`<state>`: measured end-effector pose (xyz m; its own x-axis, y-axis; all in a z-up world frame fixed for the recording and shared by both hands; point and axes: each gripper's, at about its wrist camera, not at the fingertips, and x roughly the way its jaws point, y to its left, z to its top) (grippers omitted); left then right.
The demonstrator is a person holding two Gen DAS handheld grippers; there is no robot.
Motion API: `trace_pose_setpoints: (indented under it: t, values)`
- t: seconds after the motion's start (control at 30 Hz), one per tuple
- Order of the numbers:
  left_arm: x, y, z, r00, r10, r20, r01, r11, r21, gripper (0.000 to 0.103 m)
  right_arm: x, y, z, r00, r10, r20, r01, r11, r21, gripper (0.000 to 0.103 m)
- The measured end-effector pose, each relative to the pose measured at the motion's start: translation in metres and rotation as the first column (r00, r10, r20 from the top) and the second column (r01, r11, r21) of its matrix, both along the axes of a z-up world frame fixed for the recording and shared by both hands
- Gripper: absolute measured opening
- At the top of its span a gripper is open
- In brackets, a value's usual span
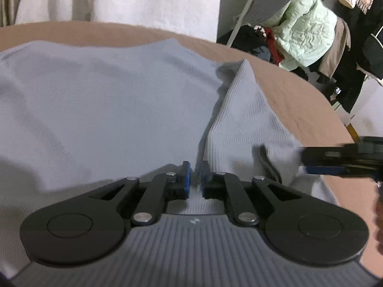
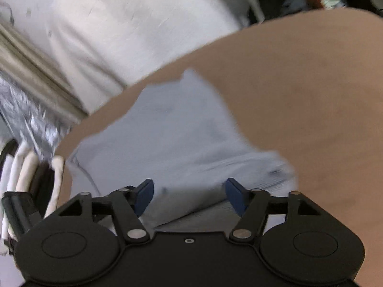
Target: Fold clothes
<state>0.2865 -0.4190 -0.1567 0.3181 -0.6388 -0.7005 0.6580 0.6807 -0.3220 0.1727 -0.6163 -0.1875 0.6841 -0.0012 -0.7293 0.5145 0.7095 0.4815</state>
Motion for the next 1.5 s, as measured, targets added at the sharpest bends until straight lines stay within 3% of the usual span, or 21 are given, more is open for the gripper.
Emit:
trace_pose_setpoints:
  t: [0.07, 0.13, 0.2, 0.3, 0.43, 0.53, 0.57, 0.63, 0.7, 0.77, 0.8, 0.9, 0.97, 1.0, 1.07, 1.13, 1.2, 1.23, 1.3, 1.4, 1.5]
  values:
    - [-0.009, 0.007, -0.003, 1.0, 0.017, 0.009, -0.017, 0.999, 0.028, 0.012, -0.002, 0.005, -0.004, 0.998, -0.043, -0.048, 0.042, 0.998, -0.036, 0.076]
    - [-0.016, 0.01, -0.008, 1.0, 0.003, 0.025, -0.004, 0.998, 0.062, 0.013, -0.006, 0.009, -0.008, 0.992, -0.093, -0.09, 0.086, 0.994, -0.073, 0.067]
    - [-0.018, 0.018, -0.011, 0.999, 0.031, 0.019, -0.032, 0.998, 0.057, 0.013, -0.01, 0.012, -0.012, 0.981, -0.143, -0.129, 0.129, 0.985, -0.111, 0.031]
    - [-0.019, 0.032, -0.011, 0.997, 0.08, 0.021, -0.081, 0.995, 0.065, 0.013, -0.017, 0.018, -0.018, 0.958, -0.219, -0.183, 0.188, 0.967, -0.172, 0.017]
    - [-0.014, 0.042, -0.005, 0.995, 0.092, 0.031, -0.094, 0.991, 0.098, 0.014, -0.069, 0.018, -0.025, 0.931, -0.338, -0.141, 0.327, 0.94, -0.094, 0.004]
    - [-0.015, 0.049, 0.003, 0.995, 0.098, 0.013, -0.099, 0.992, 0.074, 0.031, -0.087, 0.025, -0.027, 0.939, -0.333, -0.086, 0.326, 0.941, -0.09, 0.004]
    - [-0.017, 0.05, 0.006, 0.995, 0.093, 0.023, -0.095, 0.993, 0.077, 0.035, -0.087, 0.027, -0.024, 0.946, -0.319, -0.059, 0.312, 0.945, -0.096, 0.013]
    - [-0.021, 0.05, 0.01, 0.995, 0.089, 0.037, -0.092, 0.991, 0.096, 0.036, -0.086, 0.031, -0.015, 0.96, -0.28, 0.012, 0.28, 0.956, -0.09, 0.019]
    - [-0.024, 0.054, 0.013, 0.996, 0.091, 0.027, -0.093, 0.99, 0.103, 0.036, -0.084, 0.029, 0.0, 0.959, -0.256, 0.118, 0.264, 0.963, -0.055, 0.047]
    - [-0.027, 0.061, 0.016, 0.995, 0.095, 0.016, -0.096, 0.989, 0.111, 0.037, -0.073, 0.023, 0.017, 0.952, -0.25, 0.177, 0.26, 0.965, -0.037, 0.065]
    - [-0.028, 0.066, 0.018, 0.995, 0.098, 0.01, -0.098, 0.988, 0.116, 0.039, -0.061, 0.018, 0.025, 0.955, -0.241, 0.172, 0.25, 0.968, -0.03, 0.07]
    - [-0.034, 0.088, 0.023, 0.994, 0.107, -0.021, -0.103, 0.985, 0.142, 0.039, -0.02, -0.003, 0.031, 0.956, -0.293, -0.023, 0.29, 0.953, -0.082, 0.072]
    - [-0.043, 0.111, 0.029, 0.993, 0.115, -0.017, -0.112, 0.985, 0.132, 0.041, -0.006, -0.025, 0.024, 0.915, -0.378, -0.139, 0.372, 0.926, -0.068, 0.072]
    - [-0.047, 0.124, 0.031, 0.992, 0.13, -0.001, -0.129, 0.983, 0.129, 0.042, -0.003, -0.035, 0.018, 0.908, -0.392, -0.149, 0.392, 0.919, -0.029, 0.072]
    - [-0.051, 0.145, 0.034, 0.988, 0.155, 0.025, -0.157, 0.984, 0.088, 0.042, -0.005, -0.054, 0.002, 0.907, -0.399, -0.136, 0.411, 0.909, 0.069, 0.07]
    - [-0.047, 0.158, 0.034, 0.983, 0.185, 0.018, -0.185, 0.982, 0.022, 0.042, -0.014, -0.061, -0.008, 0.907, -0.41, -0.092, 0.419, 0.9, 0.12, 0.059]
    - [-0.042, 0.161, 0.034, 0.979, 0.204, 0.001, -0.204, 0.979, 0.008, 0.042, -0.024, -0.06, -0.011, 0.917, -0.399, -0.009, 0.397, 0.908, 0.131, 0.008]
    - [-0.041, 0.163, 0.035, 0.979, 0.205, -0.003, -0.205, 0.979, 0.002, 0.042, -0.034, -0.06, -0.009, 0.918, -0.391, 0.071, 0.378, 0.914, 0.146, 0.009]
    - [-0.044, 0.17, 0.036, 0.978, 0.208, 0.014, -0.208, 0.978, -0.01, 0.042, -0.059, -0.056, -0.003, 0.888, -0.377, 0.263, 0.35, 0.925, 0.145, 0.008]
    - [-0.049, 0.18, 0.032, 0.98, 0.197, 0.012, -0.197, 0.979, 0.056, 0.043, -0.064, -0.044, -0.002, 0.937, -0.305, 0.172, 0.323, 0.942, -0.09, 0.008]
    - [-0.05, 0.19, 0.028, 0.981, 0.192, -0.013, -0.189, 0.975, 0.114, 0.043, -0.06, -0.031, -0.007, 0.967, -0.252, 0.03, 0.253, 0.946, -0.204, 0.016]
